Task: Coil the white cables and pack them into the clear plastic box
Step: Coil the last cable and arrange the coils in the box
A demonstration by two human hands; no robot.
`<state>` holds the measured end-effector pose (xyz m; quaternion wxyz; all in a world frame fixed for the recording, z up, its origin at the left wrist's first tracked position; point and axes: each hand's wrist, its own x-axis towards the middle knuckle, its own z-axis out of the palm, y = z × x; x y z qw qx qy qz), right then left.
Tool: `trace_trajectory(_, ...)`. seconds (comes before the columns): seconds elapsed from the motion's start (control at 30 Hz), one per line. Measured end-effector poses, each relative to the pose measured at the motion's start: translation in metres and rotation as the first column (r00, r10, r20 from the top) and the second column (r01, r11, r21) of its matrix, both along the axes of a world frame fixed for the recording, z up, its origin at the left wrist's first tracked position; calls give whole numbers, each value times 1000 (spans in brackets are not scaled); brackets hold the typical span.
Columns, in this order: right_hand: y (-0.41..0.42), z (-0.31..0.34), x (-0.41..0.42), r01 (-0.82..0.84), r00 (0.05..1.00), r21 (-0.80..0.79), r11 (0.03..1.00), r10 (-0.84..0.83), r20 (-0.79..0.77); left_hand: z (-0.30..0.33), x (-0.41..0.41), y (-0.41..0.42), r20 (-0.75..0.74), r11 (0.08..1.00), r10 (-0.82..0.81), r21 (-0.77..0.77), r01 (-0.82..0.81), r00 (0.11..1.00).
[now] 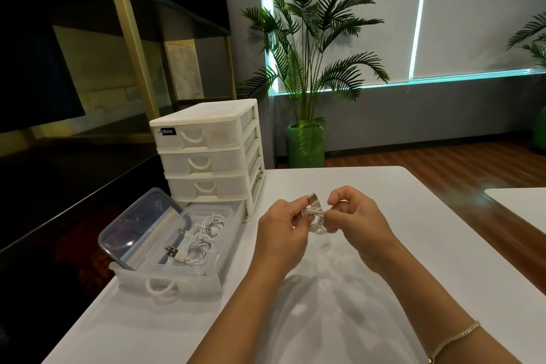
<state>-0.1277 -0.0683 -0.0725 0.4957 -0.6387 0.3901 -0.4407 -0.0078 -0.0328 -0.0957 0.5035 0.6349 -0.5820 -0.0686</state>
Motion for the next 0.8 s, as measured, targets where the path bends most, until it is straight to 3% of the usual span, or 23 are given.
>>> trace_trajectory(0.33,-2,-3,4,-20,997,-13,1000,19,-70,2,4,2,-3,996,77,-51,-77,997)
trace_trajectory(0.53,-1,-5,8,57,955,-238,970,-122,-271,1,19,0,-123,988,137,-47,-144,983)
trace_trajectory(0.63,-2,-4,6,100,931,-315,944,-200,-305,2,16,-1,-159,994,108,17,-107,981)
trace_trajectory(0.8,-5,-5,2,168,928,-325,931,-260,-266,0,13,-2,-310,983,-67,140,115,948)
